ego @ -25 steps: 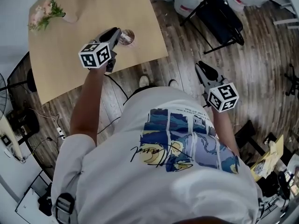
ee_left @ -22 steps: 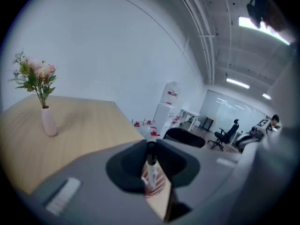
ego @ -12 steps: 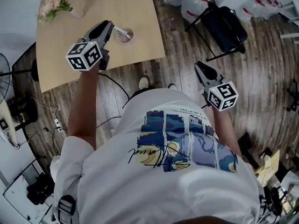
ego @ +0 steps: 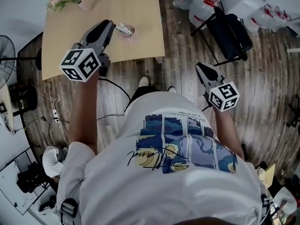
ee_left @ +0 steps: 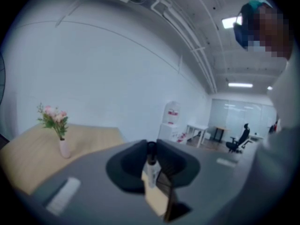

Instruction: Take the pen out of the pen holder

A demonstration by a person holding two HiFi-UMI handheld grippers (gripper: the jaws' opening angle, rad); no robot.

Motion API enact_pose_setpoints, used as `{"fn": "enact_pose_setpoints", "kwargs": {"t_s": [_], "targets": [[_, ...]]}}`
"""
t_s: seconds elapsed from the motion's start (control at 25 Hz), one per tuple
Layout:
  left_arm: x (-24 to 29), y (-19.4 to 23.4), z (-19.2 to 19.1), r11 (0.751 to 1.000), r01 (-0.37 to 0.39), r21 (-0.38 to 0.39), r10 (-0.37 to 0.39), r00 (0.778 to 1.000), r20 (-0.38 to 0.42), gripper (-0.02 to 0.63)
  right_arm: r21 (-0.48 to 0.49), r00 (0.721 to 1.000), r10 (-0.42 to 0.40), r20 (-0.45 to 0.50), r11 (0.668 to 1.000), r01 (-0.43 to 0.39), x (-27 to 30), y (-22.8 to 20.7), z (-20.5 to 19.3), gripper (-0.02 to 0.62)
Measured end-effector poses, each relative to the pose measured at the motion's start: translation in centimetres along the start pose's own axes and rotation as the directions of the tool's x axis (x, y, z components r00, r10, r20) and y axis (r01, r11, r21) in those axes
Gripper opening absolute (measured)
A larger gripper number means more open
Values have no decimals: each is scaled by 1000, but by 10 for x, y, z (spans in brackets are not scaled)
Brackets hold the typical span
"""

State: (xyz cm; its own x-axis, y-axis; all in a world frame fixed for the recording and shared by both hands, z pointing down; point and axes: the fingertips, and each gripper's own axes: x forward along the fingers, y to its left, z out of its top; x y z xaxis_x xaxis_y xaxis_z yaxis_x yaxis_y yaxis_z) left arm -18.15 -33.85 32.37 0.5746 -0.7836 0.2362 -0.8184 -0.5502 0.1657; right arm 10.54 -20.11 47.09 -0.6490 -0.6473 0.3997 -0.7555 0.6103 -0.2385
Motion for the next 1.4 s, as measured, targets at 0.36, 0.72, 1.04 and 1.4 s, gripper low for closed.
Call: {"fn": "enact_pose_setpoints", "kwargs": {"t_s": [0.36, 0.72, 1.04, 1.4], "targets": [[-43, -64, 12, 1000, -2, -30, 4, 997, 73, 69, -25, 997, 72, -22, 997, -73, -15, 0, -16, 14], [-74, -111, 16, 1000, 2, -28, 0, 995, 95, 69, -52, 992, 122, -27, 991, -124, -27, 6, -17, 9], [-82, -129, 18, 1000, -1, 1, 1, 996, 90, 69, -73, 990, 141, -25, 987, -143, -34, 8, -17, 8], [-81, -138, 19, 1000, 12, 6, -12, 997, 80, 69, -93, 988, 152, -22, 984, -153, -38, 13, -17, 8]]}}
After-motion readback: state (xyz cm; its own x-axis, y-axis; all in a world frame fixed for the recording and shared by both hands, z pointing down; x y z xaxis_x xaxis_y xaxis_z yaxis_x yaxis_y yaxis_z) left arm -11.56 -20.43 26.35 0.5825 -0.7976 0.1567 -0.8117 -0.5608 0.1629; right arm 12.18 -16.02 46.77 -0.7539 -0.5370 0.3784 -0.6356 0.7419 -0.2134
